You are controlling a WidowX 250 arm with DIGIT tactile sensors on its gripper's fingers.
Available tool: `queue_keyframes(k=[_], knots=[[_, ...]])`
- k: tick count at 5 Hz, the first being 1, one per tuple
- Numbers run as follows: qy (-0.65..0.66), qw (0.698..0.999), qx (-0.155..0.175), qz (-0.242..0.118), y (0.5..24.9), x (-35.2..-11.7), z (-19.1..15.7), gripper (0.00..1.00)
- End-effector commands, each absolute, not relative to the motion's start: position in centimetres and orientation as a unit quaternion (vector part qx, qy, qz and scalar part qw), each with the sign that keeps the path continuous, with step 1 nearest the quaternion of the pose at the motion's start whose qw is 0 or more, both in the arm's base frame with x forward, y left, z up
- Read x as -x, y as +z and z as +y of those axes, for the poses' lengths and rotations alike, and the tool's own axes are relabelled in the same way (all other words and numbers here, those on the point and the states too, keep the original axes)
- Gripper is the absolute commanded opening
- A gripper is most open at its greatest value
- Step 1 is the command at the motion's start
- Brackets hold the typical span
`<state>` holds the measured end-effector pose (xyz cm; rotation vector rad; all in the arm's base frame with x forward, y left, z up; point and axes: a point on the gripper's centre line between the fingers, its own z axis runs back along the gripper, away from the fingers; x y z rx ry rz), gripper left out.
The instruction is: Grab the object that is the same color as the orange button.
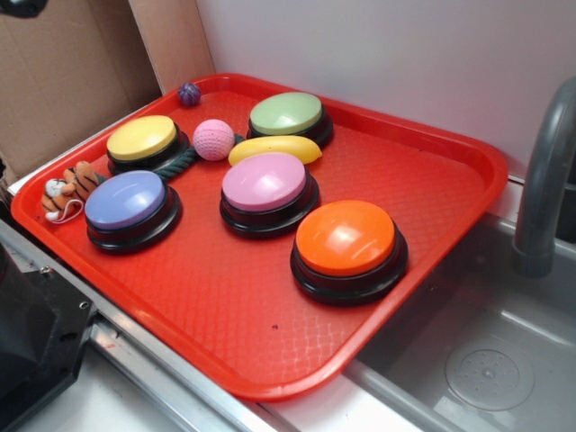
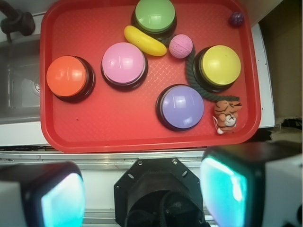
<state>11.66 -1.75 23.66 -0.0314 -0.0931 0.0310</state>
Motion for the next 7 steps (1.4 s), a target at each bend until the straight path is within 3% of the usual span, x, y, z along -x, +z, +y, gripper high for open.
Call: queue_keyframes(k=[1,4,6,7], knots=[[0.015,0.999,0.016,-0.047,23.7,-11.7,-1.7,1.0],[-0.007,0.999,0.01,-0.038,19.2,-12.2,2.9,1.0],[-0.073,0.994,0.002,-0.081,14.1,-13.2,7.3,1.0],[-0.083,0.994,0.01,-0.075,11.8,-13.0,8.8,1.0]])
